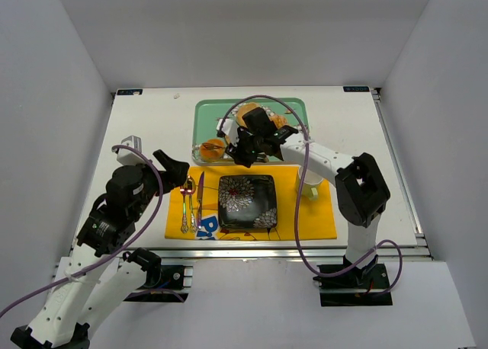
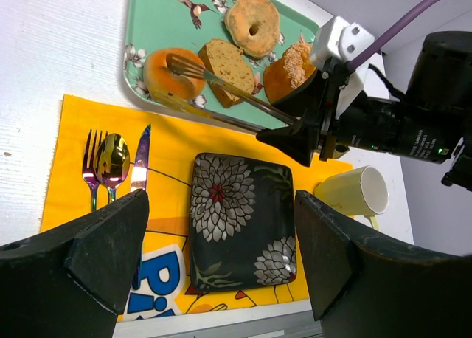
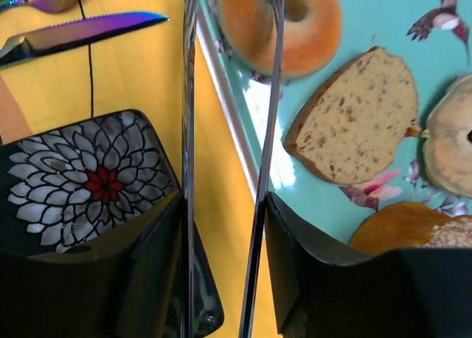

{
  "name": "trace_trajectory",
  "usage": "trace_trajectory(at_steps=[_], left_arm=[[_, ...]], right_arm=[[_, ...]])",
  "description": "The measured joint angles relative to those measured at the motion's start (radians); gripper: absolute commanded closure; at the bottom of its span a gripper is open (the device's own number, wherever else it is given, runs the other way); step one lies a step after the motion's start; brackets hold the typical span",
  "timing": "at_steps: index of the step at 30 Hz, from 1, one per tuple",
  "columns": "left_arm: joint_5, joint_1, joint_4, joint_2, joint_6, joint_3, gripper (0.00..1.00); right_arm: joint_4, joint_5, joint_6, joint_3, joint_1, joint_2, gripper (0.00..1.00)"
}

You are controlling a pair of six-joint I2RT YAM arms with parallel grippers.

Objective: Place the bread

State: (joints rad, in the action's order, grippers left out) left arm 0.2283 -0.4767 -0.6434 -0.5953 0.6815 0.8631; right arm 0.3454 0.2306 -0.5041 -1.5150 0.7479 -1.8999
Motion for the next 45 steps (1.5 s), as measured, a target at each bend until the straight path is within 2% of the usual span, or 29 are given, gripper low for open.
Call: trace_trajectory(at_steps=[9, 17, 21, 24, 35, 45], left_arm=[[0.000, 0.000, 0.000, 0.005, 0.000, 0.000, 0.11], [0.002, 0.000, -0.001, 0.023, 0.006, 0.000, 0.11], [0.002, 0.000, -0.001, 0.030, 0.009, 0.000, 0.11], [0.003, 0.000, -0.001, 0.029, 0.011, 0.000, 0.11], [0.012, 0.000, -0.001, 0.026, 0.010, 0.000, 0.11], [0.022, 0.000, -0.004, 0.019, 0.004, 0.005, 0.11]], right_arm=[[0.005, -0.030, 0.001, 0.025, 0.020, -0.001, 0.52], [0.003, -0.057, 0.004, 0.025, 0.027, -0.001, 0.70], [0.003, -0.064, 0.004, 0.025, 0.027, -0.001, 0.84], [0.002, -0.063, 0.008, 0.025, 0.027, -0.001, 0.89], [-0.003, -0.047, 0.057, 0.025, 0.027, 0.021, 0.94], [-0.004, -0.023, 0.077, 0.065, 0.027, 0.166, 0.95]])
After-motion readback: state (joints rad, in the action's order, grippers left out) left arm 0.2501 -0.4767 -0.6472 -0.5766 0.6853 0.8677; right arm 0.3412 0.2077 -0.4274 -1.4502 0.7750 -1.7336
